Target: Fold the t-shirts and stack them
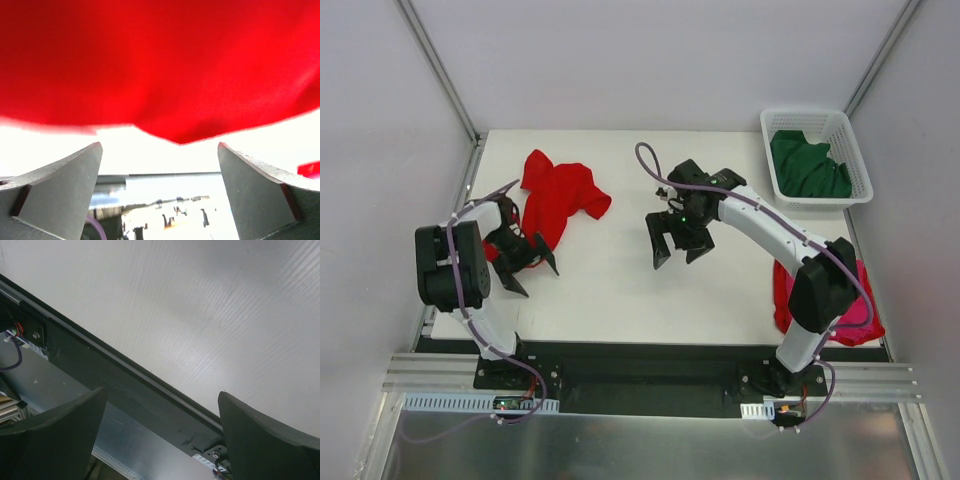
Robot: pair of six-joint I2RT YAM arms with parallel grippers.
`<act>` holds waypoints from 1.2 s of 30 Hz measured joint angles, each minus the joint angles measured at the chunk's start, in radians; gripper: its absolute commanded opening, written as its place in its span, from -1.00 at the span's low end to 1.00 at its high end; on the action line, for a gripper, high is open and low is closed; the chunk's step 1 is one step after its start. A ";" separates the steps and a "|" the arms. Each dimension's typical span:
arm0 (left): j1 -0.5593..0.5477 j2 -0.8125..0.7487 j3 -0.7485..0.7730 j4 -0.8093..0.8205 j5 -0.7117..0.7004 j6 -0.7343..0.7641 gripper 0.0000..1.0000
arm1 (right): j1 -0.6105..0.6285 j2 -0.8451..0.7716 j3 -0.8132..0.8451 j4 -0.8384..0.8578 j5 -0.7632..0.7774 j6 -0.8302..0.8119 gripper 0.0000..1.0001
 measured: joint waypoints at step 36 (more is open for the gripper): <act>-0.008 0.335 0.548 -0.156 -0.171 0.076 -1.00 | 0.000 0.058 0.003 -0.024 -0.051 -0.016 0.92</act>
